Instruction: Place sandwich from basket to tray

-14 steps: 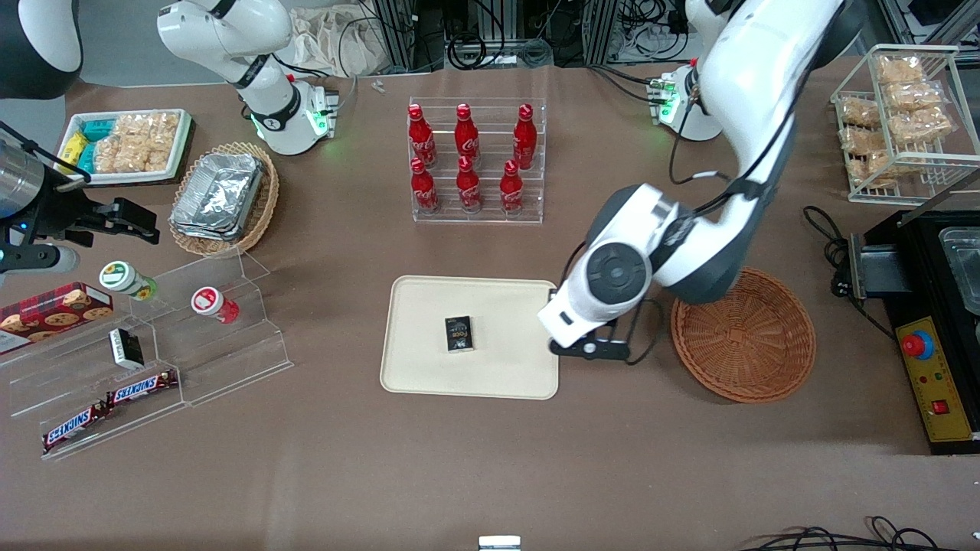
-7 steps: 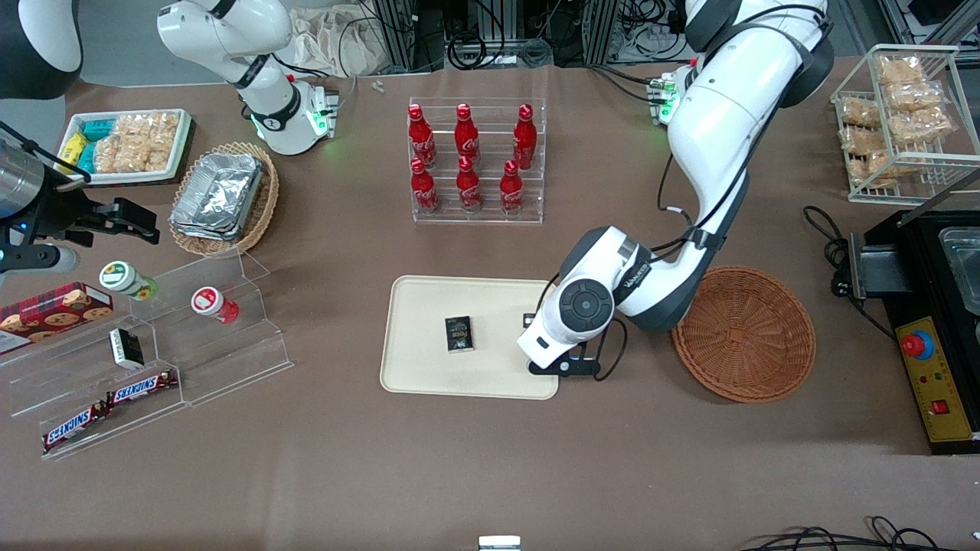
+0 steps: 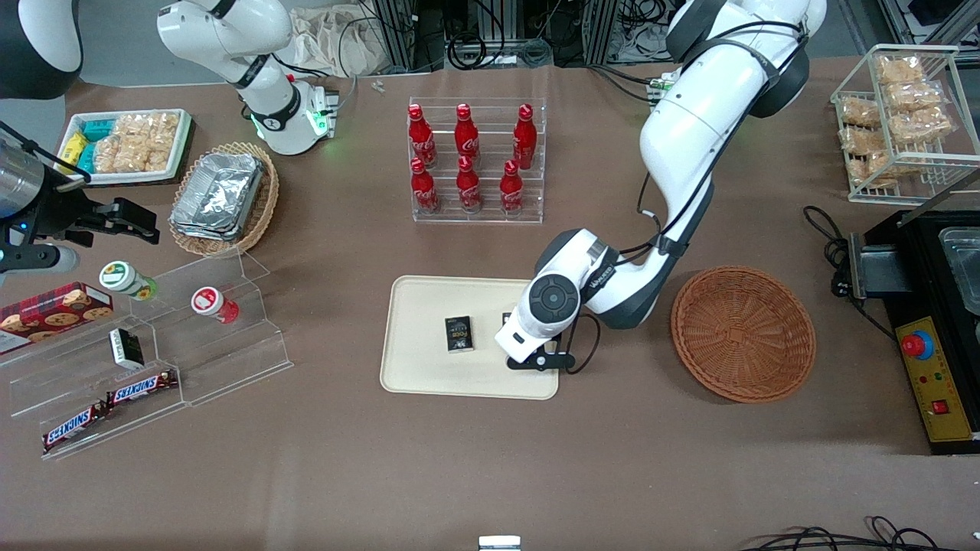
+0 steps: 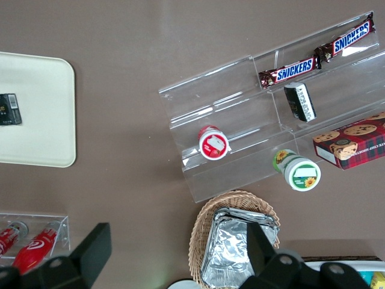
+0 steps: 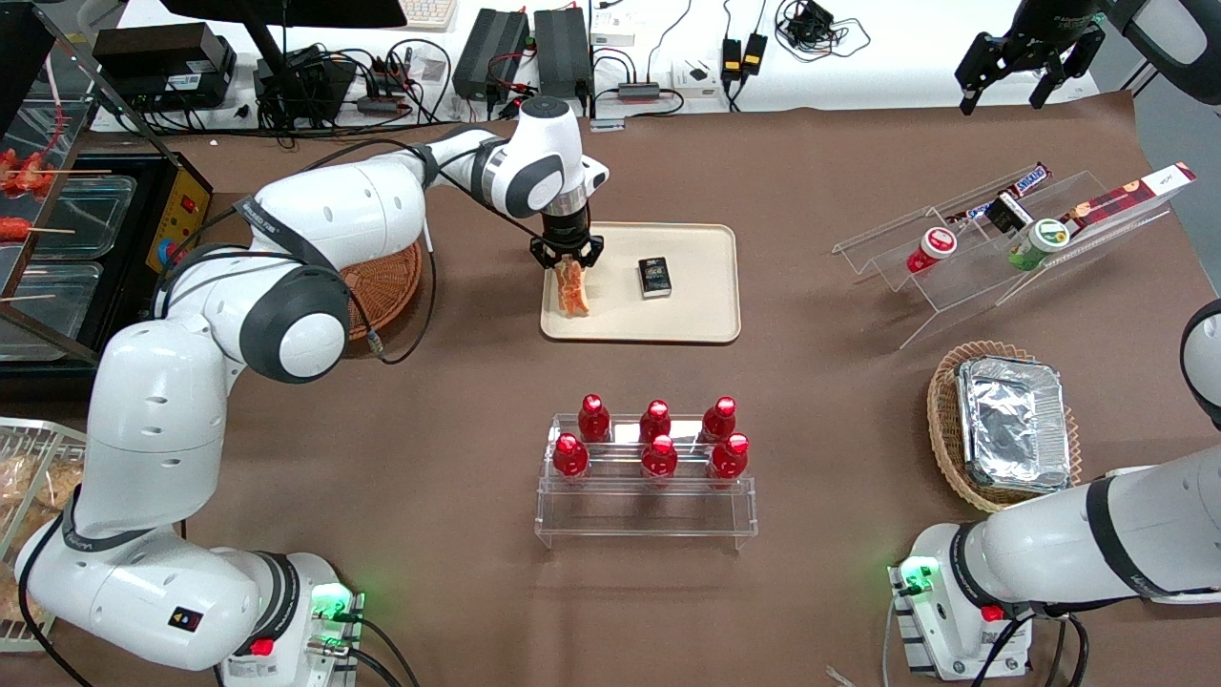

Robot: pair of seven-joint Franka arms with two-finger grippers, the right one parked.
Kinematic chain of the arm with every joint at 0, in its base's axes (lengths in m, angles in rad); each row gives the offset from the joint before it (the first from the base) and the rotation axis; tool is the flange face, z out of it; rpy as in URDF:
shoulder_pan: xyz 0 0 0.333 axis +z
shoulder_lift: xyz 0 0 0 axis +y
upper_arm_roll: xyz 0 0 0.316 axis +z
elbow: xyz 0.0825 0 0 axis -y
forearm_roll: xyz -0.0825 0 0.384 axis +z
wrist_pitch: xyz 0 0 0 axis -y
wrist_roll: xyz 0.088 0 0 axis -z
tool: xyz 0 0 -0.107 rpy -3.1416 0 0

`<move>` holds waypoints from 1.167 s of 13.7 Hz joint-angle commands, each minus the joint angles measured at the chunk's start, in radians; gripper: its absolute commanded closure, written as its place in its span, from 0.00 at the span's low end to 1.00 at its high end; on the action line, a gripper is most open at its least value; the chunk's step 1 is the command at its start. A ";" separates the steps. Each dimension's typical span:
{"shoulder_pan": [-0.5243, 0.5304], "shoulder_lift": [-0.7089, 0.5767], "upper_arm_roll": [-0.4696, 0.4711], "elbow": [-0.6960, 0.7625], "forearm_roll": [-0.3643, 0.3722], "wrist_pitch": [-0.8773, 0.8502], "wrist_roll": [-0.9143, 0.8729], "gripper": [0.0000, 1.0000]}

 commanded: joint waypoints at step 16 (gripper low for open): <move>0.305 -0.677 0.011 -0.374 -0.093 -0.283 0.134 0.01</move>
